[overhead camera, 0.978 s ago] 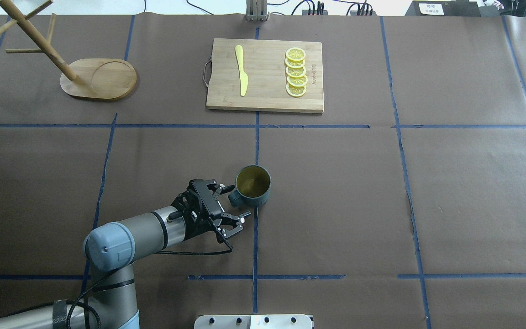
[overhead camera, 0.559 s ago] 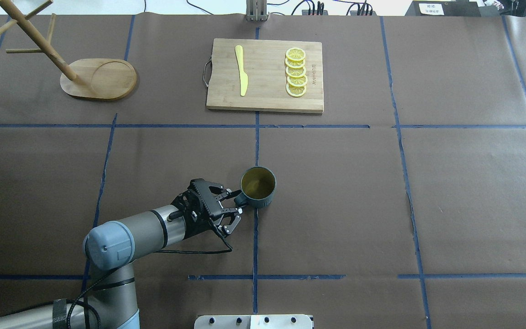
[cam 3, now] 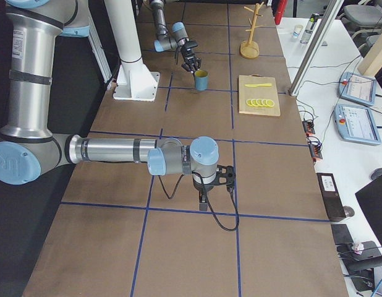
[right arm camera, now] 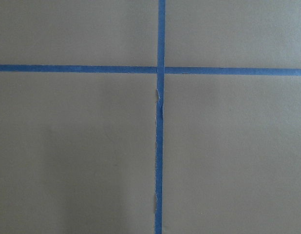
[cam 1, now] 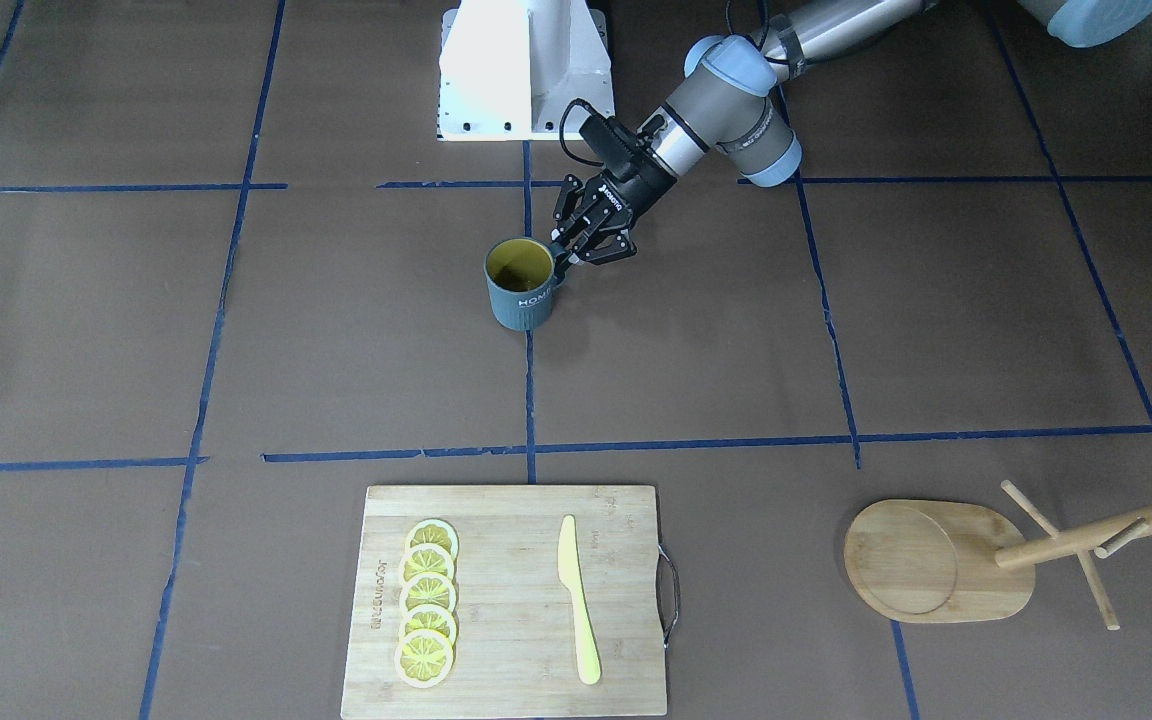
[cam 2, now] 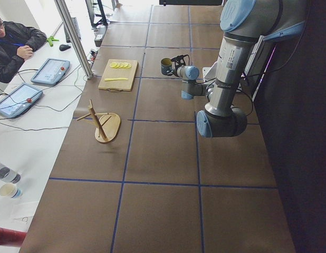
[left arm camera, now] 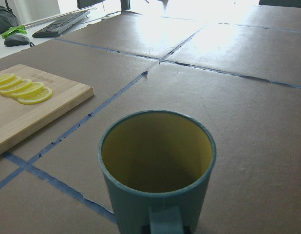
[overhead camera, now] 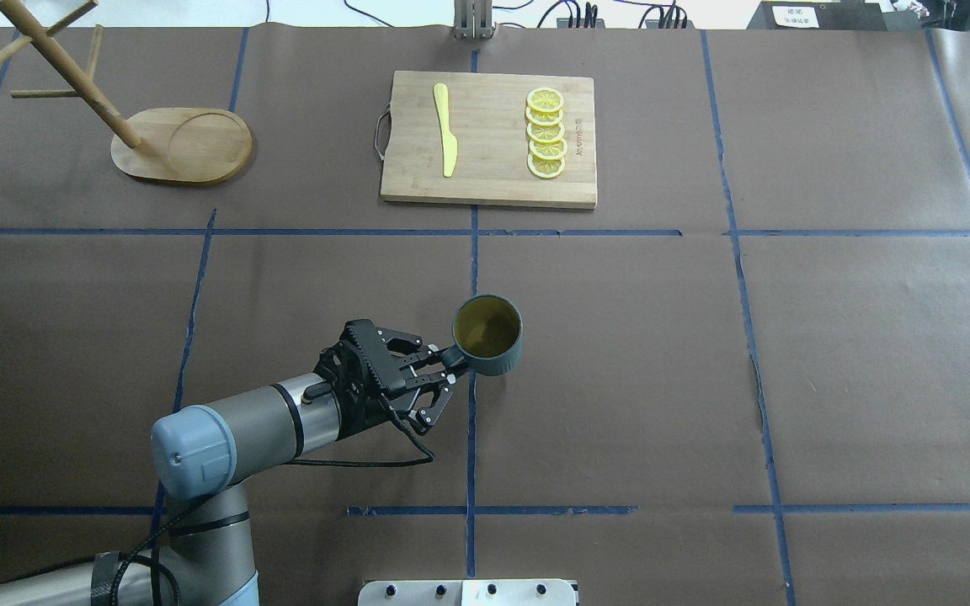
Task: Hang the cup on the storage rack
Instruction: 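Lift the mug with the left gripper and carry it toward the wooden stand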
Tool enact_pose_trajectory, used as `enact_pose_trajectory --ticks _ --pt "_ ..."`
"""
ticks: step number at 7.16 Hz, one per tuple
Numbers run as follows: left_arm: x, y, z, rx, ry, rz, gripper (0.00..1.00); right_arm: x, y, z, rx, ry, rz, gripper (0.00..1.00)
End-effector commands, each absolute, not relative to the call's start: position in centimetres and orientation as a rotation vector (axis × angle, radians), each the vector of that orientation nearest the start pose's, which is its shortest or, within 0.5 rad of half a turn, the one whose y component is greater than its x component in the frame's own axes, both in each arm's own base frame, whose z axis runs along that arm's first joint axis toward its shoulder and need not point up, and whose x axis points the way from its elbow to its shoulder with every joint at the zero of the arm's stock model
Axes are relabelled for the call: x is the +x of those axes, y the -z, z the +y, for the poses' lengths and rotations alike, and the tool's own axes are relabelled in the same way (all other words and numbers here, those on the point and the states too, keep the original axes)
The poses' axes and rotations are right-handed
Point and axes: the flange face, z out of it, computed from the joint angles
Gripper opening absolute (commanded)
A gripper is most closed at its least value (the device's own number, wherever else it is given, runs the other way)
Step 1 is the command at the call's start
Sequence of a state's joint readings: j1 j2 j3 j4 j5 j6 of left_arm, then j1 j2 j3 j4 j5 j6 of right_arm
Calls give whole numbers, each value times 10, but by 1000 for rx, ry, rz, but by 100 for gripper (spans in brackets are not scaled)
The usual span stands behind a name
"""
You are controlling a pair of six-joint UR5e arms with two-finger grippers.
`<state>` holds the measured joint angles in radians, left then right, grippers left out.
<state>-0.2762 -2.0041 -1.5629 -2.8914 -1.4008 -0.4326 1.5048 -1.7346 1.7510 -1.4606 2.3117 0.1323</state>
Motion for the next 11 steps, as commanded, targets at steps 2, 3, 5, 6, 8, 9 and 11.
enact_pose_trajectory --ticks 2,3,5,6,8,9,11 --pt "534 -259 -309 959 -137 1565 0 37 -637 -436 46 -18 -748 100" --pt "516 -262 -334 720 138 1696 0 37 -637 -436 46 -18 -748 100" --pt "482 -257 -379 615 306 1770 0 37 -636 -437 47 -16 -748 100" --pt "460 -260 -407 552 430 1796 0 37 -636 -438 48 -15 -750 100" --pt "421 -261 -446 374 637 1871 0 35 -639 -439 39 -14 -760 100" --pt "404 -265 -465 288 761 1897 0 35 -639 -440 39 -14 -760 100" --pt "363 -275 -505 185 968 1933 0 34 -638 -441 41 -13 -760 100"
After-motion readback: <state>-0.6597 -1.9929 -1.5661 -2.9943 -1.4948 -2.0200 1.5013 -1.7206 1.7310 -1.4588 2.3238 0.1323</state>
